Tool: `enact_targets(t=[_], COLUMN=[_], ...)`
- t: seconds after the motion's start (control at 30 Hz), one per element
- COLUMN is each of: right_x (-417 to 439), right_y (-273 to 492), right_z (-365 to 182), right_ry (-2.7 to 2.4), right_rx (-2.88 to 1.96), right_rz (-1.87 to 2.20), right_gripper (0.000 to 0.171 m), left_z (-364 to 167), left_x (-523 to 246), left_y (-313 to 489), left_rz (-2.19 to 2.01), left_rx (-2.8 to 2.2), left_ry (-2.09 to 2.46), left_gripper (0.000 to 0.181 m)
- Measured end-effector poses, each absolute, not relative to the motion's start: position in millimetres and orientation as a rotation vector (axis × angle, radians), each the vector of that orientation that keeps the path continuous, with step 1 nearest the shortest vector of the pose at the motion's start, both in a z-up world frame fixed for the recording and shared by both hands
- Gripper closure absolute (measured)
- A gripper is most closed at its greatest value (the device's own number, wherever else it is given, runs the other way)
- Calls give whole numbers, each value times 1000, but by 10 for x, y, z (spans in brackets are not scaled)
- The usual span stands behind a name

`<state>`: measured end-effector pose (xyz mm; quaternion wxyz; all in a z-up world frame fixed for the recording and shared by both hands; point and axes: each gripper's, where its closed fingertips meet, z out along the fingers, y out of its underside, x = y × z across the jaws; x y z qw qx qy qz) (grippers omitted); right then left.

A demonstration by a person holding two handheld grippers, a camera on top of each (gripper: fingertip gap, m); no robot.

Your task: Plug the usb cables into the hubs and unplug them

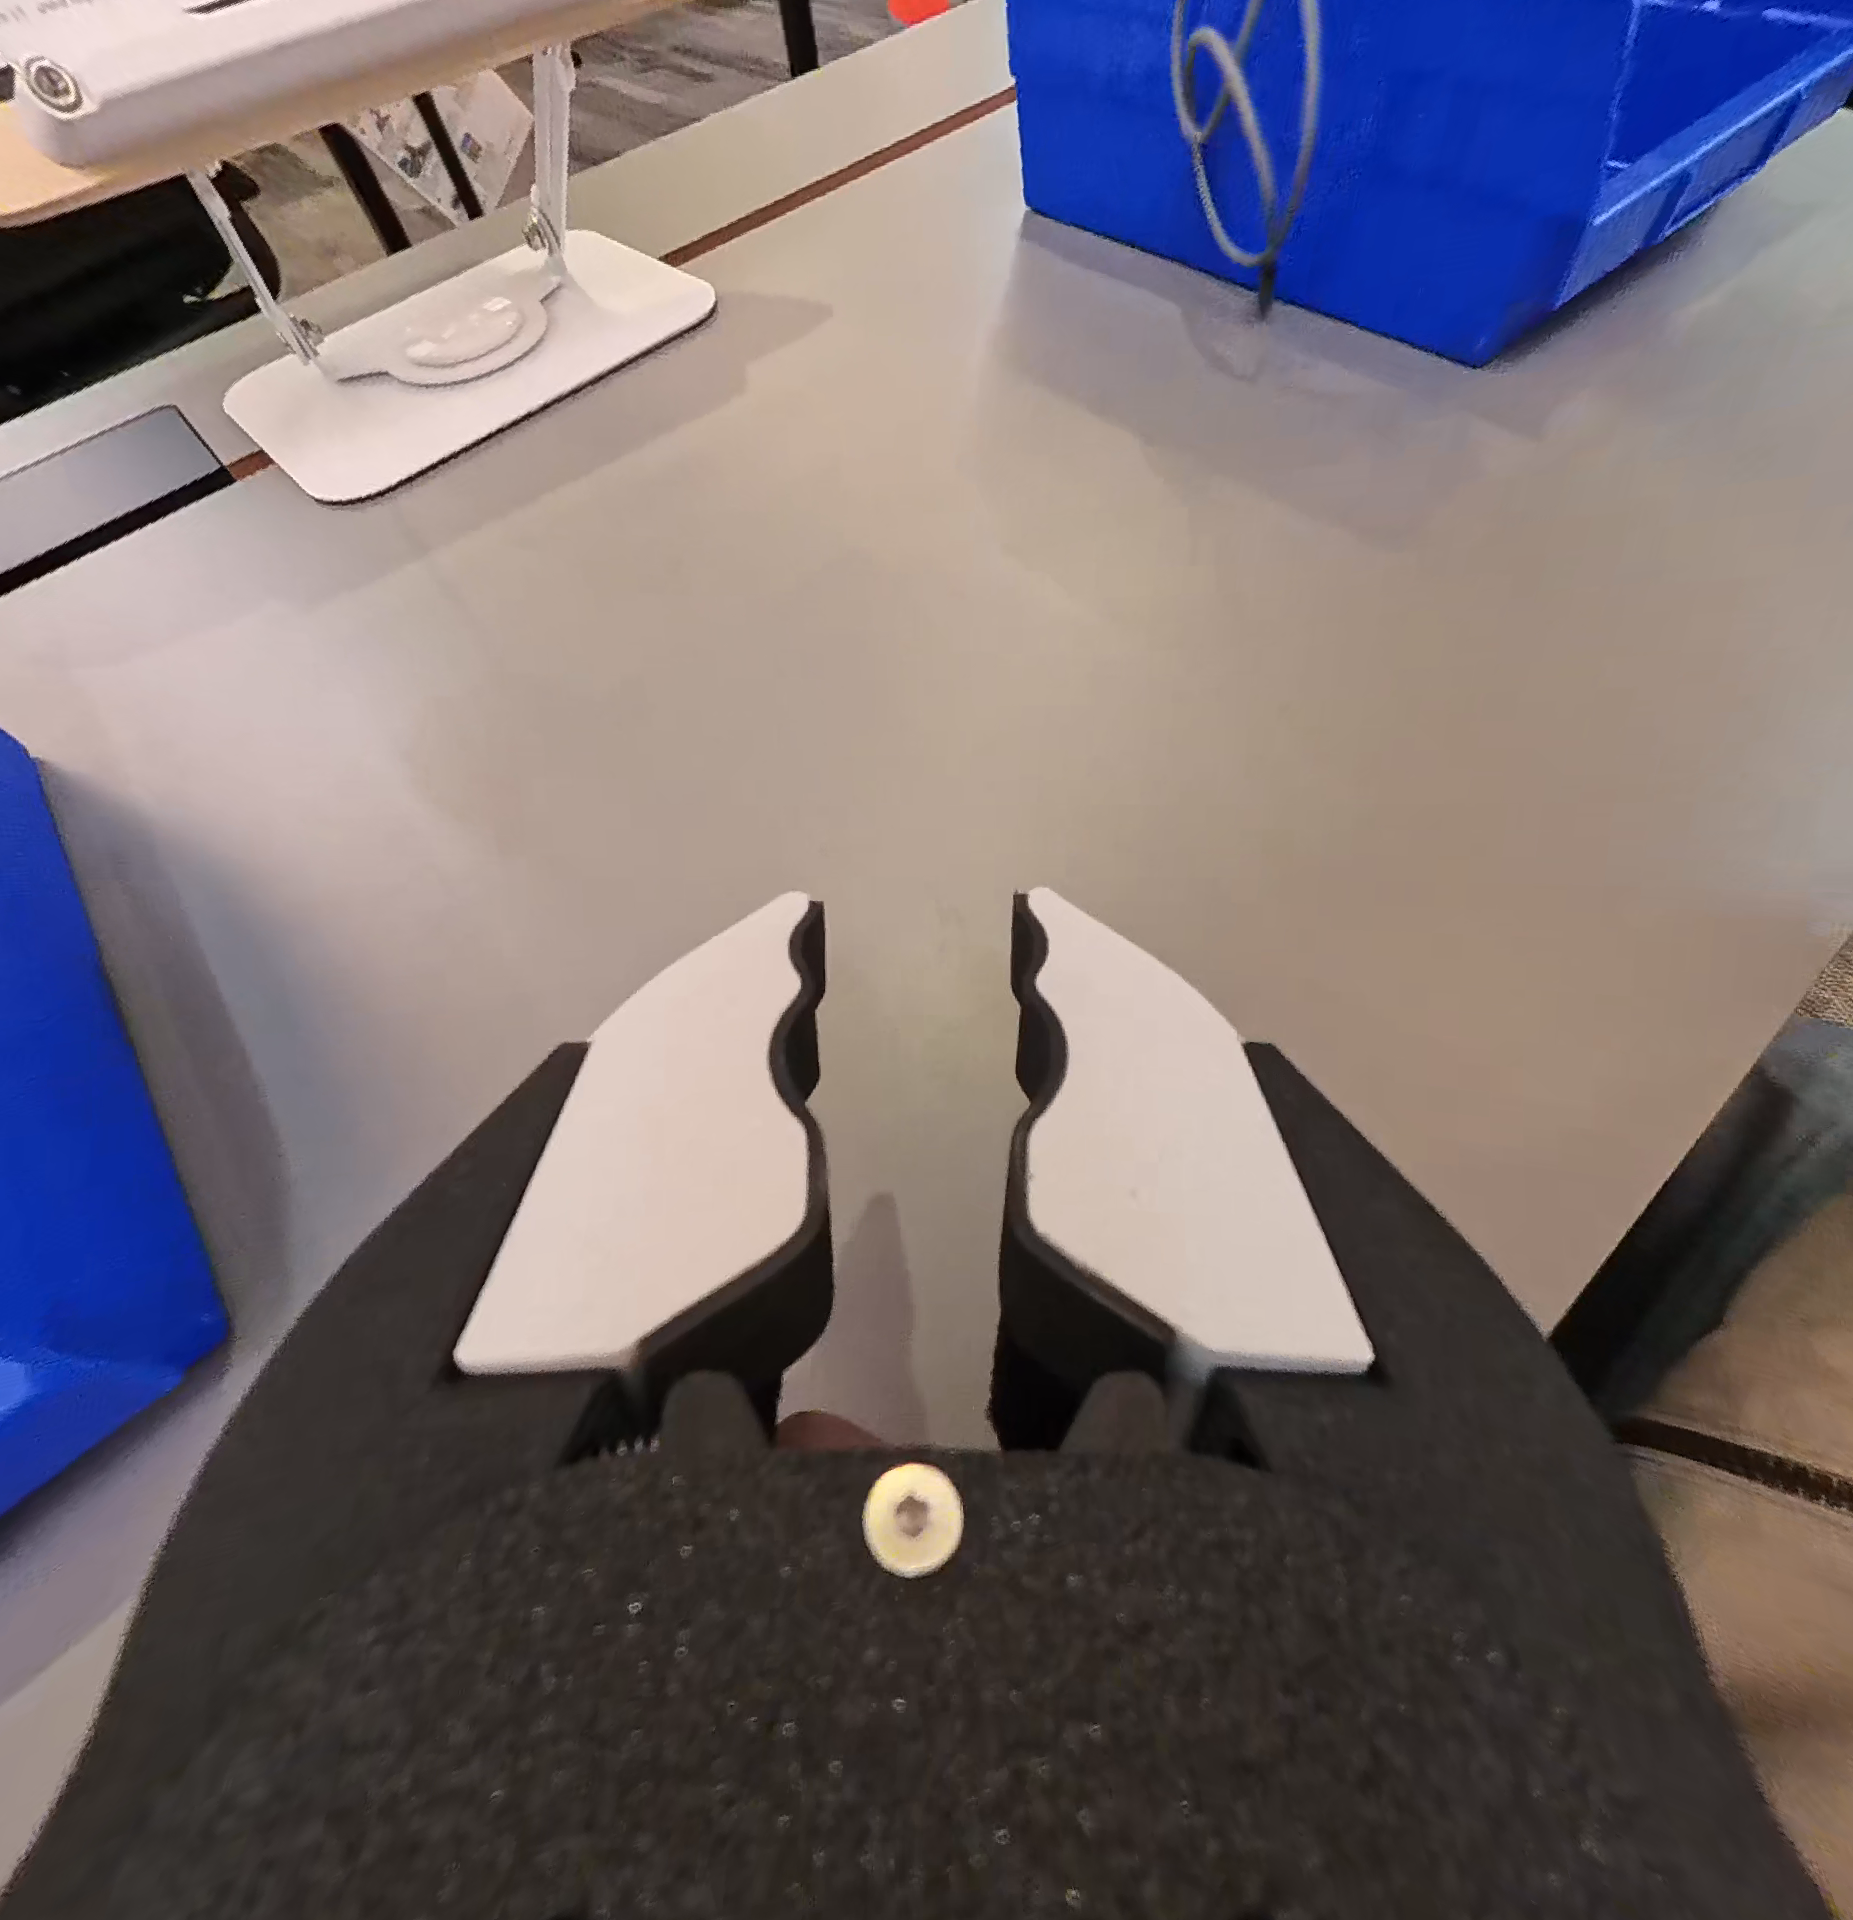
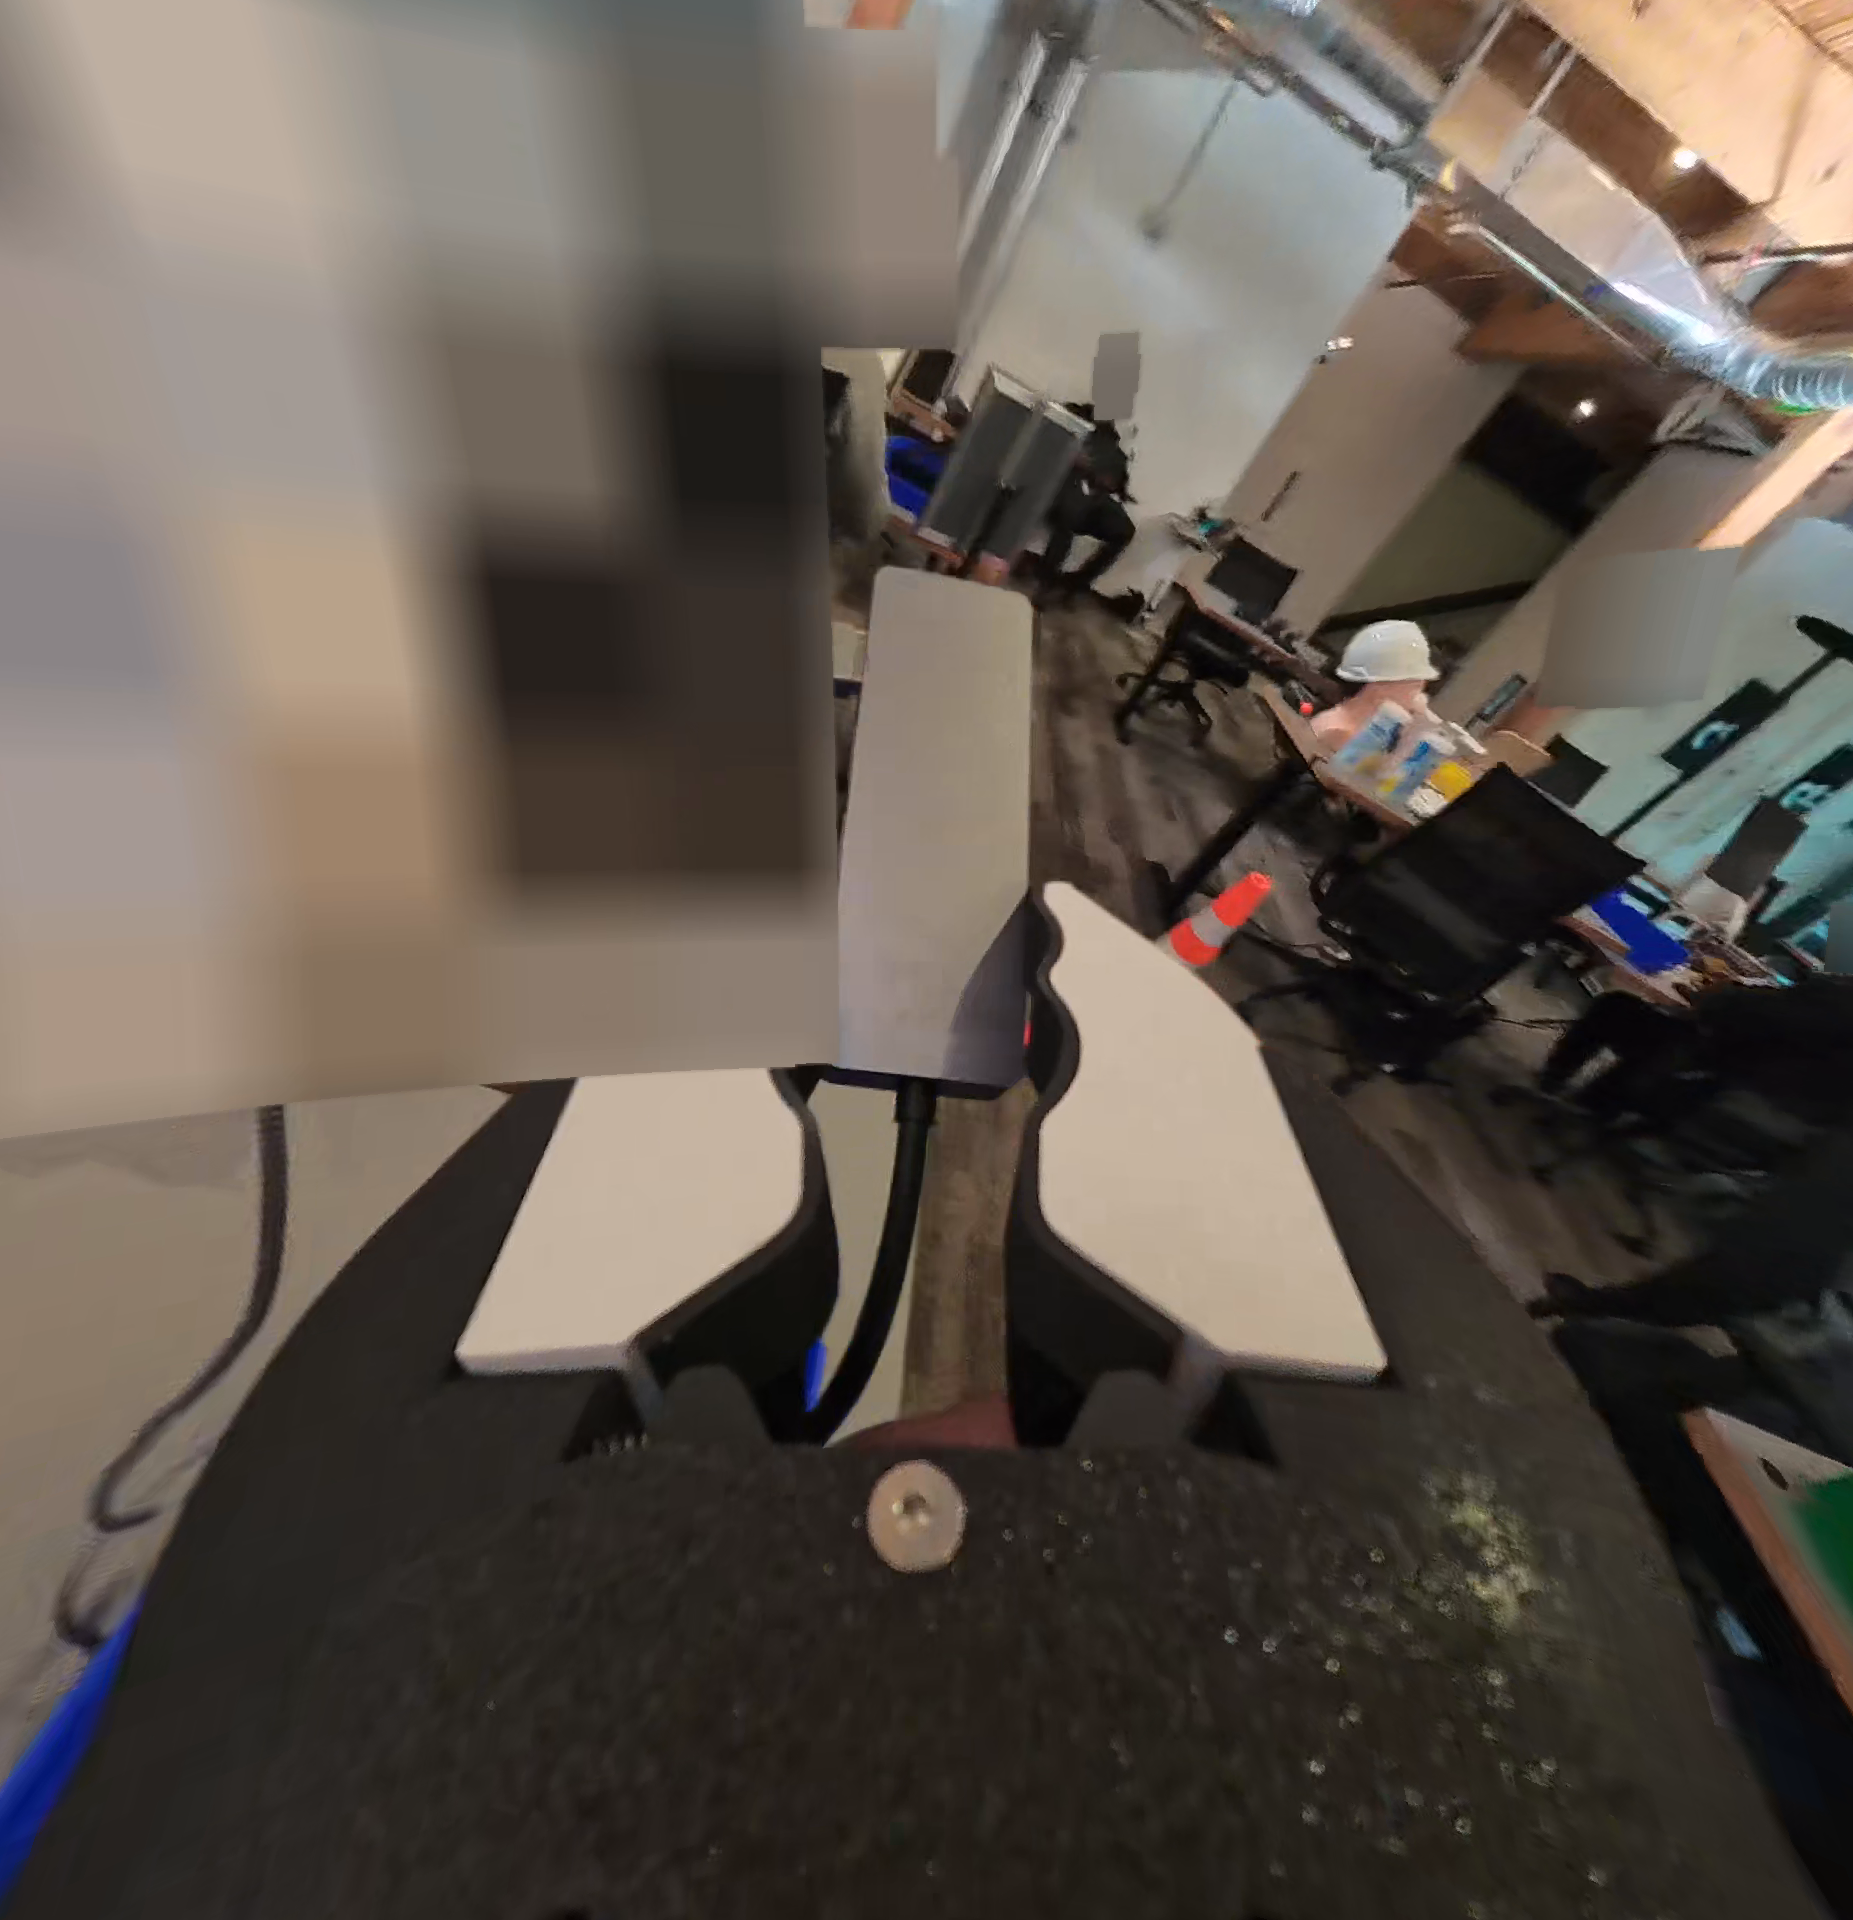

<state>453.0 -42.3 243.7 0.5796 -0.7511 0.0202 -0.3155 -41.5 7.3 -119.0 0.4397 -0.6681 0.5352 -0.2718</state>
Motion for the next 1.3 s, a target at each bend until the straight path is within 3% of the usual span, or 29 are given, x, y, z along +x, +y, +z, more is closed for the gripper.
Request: enact_targets(t=[0.1,0.43,0.6,0.77,0.9,1.03,1.13,1.3], right_x=[4789,4849,4840,4851,4650,3546,2778,2834], right_y=[-249,-157,-196,-260,-216,-278,-392,-277], right_z=[1987,-706,-1355,-1445,-785,-124,-435,-1178], right_ry=[39,-113,-182,-162,-141,-312,-675,-1069], right_rx=[-1897,-2718,-2995,-3060,-2769,-2355,-2371,-2695], right_rz=[-718,-383,-301,-250,-291,-177,-227,-398], right_gripper=[135,134,134,133,119,118,120,114], left_z=[-1187,-1018,-981,-1066,-1130,-1228,-1255,-1174], left_x=[-425,-568,-604,-574,-552,-531,-505,-475], left_y=[76,342,402,359,326,317,295,186], left_rz=[-686,-719,-688,-685,-712,-752,-750,-706], left_rx=[-1664,-1695,-1693,-1709,-1707,-1730,-1733,-1670], left_ry=[1311,1161,1159,1181,1189,1192,1222,1273], left_gripper=[148,144,144,144,144,144,144,144])
